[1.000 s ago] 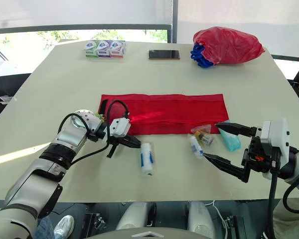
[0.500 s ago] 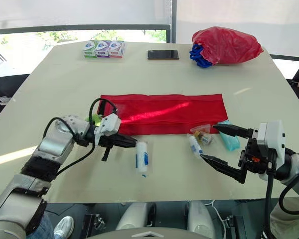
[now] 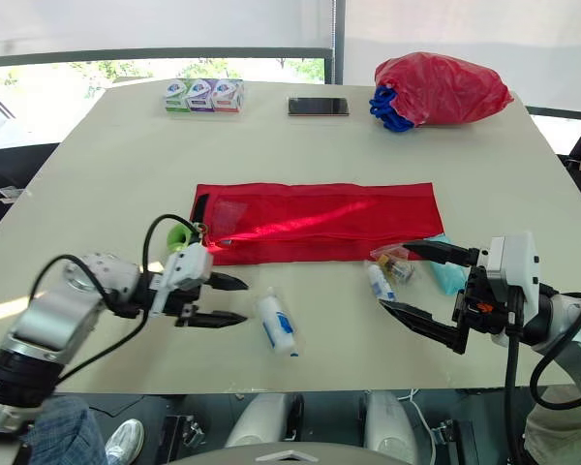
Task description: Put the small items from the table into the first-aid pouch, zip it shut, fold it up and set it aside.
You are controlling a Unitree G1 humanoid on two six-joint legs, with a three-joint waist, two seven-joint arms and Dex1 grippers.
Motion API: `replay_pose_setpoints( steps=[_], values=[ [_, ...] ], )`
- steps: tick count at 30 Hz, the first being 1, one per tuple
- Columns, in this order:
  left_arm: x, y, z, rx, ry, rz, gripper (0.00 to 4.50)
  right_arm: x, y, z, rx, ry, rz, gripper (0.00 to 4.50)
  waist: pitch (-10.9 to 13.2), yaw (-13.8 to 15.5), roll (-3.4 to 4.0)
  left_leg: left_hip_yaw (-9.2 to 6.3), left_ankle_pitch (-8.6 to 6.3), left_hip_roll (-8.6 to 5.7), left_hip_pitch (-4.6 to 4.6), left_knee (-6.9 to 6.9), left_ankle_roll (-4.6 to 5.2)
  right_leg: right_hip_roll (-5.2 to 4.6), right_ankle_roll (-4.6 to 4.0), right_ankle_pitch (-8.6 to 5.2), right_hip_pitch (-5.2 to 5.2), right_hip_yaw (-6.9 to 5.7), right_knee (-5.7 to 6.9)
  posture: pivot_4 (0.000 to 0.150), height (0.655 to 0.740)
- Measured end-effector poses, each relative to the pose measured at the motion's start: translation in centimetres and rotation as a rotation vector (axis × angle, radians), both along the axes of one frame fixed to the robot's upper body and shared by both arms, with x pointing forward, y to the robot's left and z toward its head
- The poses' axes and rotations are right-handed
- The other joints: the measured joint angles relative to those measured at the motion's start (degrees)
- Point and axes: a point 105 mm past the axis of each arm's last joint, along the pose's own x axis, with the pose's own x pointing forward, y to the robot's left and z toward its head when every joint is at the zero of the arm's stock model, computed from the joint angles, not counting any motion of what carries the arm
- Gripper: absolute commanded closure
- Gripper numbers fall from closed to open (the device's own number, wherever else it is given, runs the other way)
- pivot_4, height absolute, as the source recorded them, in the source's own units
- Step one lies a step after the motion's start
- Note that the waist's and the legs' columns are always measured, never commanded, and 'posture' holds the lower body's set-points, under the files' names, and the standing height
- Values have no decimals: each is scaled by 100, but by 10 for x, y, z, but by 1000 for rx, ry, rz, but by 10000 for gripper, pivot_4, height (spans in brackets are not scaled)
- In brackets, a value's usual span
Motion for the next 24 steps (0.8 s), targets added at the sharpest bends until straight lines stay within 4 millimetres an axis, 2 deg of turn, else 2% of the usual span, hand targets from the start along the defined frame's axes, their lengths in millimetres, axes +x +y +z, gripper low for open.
replay_pose_setpoints(
  steps=[3,6,15,20,23,24],
  values=[
    [9,-2,19,-7,-113,-155,601,2,0,1,-2,-6,9,0,-1,15,-2,1,0,-4,-2,1,0,-1,0,0,1,-1,-5,1500,7400],
    [14,-10,23,-8,-155,-243,601,2,1,1,-3,-5,9,0,-2,0,-3,3,0,-7,-4,1,0,0,1,1,2,3,-4,1500,7400],
    [12,-54,8,49,-182,-618,601,1,4,1,-5,-13,-7,0,-2,-15,-4,1,0,-8,-4,3,1,2,2,1,2,5,1,1500,7400],
    [15,-64,-7,94,-189,-720,601,1,5,2,1,-18,-19,0,-2,-14,-4,2,0,-14,-4,4,1,4,2,1,2,4,2,1500,7400],
    [15,-62,-20,139,-159,-744,601,-2,7,2,3,-19,-18,0,-2,-25,-4,2,0,-13,-4,4,1,5,2,1,1,5,1,1500,7400],
    [15,-61,-24,147,-144,-746,2907,-3,8,2,4,-16,-18,0,-2,-24,-4,2,0,-12,-4,4,1,5,2,1,1,5,1,1500,7400]
  ],
)
